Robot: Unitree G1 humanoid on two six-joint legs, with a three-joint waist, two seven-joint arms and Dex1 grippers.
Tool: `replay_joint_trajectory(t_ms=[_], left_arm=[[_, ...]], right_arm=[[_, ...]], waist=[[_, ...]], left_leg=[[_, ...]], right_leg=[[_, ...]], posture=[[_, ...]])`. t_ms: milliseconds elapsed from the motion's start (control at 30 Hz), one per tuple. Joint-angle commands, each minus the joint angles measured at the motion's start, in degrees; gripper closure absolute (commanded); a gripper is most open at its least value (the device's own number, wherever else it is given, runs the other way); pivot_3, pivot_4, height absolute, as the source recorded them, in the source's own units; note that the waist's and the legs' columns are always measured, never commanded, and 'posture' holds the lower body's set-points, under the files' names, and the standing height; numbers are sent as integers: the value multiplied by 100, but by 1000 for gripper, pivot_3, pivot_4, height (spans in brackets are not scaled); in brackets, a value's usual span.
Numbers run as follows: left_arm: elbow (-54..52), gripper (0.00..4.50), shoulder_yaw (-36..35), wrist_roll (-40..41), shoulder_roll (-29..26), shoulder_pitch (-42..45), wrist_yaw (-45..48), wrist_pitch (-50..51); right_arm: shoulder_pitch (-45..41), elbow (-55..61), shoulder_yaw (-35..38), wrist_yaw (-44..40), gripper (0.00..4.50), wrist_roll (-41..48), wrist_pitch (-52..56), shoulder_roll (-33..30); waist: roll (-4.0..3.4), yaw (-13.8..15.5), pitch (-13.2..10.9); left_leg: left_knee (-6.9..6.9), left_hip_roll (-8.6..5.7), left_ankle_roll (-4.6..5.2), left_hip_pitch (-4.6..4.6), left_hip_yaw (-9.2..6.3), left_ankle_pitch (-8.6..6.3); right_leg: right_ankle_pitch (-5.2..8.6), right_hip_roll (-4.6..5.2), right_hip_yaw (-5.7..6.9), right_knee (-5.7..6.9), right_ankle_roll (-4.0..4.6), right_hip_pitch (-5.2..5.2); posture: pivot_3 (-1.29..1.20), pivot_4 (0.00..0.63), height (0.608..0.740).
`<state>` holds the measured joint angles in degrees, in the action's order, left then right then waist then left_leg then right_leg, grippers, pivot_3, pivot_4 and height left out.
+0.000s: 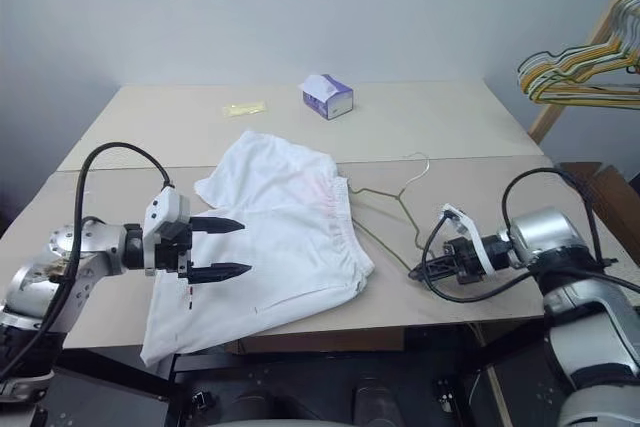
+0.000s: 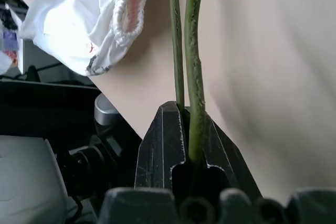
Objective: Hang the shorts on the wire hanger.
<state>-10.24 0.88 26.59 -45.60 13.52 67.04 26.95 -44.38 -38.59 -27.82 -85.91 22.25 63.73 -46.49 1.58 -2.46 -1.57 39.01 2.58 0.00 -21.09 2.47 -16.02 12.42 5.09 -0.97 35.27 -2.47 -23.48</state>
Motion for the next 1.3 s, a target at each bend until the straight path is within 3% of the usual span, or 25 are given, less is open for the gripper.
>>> replay_joint_trajectory(t_ms=[33,267,433,667,800,1100,1300], left_arm=[[-54,17,-26,-52,8,102,-33,-123],[-72,17,-10,-103,62,28,-107,-165],[-130,17,-16,-100,72,-22,-140,-148],[-145,17,-1,-106,127,-21,-190,-133],[-96,17,-1,-140,178,-11,-241,-168],[-4,17,-103,-125,46,195,74,-342],[306,17,-903,684,-193,990,545,-235]], right_arm=[[-478,-689,-83,-304,4500,-394,-335,207],[-1197,-2171,167,-254,4500,-991,-941,845],[-1366,-2596,332,-318,4500,-1265,-1203,1117],[-1529,-2960,1263,381,4500,-1210,-1373,1348],[-1228,-2435,1730,672,4500,-1149,-2090,1401],[240,335,2133,1408,4500,-1340,-5021,1397],[266,1247,1825,1450,4500,-1619,-5350,1332]], waist=[[-1,2,0],[-2,0,1],[-3,3,1],[-4,-3,1],[-5,-5,1],[-9,-6,-2],[-10,-24,-2]], left_leg=[[0,0,0,0,0,0],[1,-1,-2,0,-1,1],[2,-1,-4,1,-2,2],[4,-5,-12,6,-2,7],[3,-4,-11,5,-4,7],[4,-5,-13,0,-4,8],[3,-4,-14,0,-3,8]], right_leg=[[0,1,0,0,0,0],[-1,1,0,6,1,-1],[-1,1,0,12,1,-1],[0,4,-1,37,2,-3],[1,4,-1,40,3,-6],[2,5,-4,49,1,-18],[3,3,-5,50,4,-21]], posture=[[19,0,740],[29,0,740],[40,0,740],[33,0,740],[21,0,740],[6,0,740],[8,0,740]])
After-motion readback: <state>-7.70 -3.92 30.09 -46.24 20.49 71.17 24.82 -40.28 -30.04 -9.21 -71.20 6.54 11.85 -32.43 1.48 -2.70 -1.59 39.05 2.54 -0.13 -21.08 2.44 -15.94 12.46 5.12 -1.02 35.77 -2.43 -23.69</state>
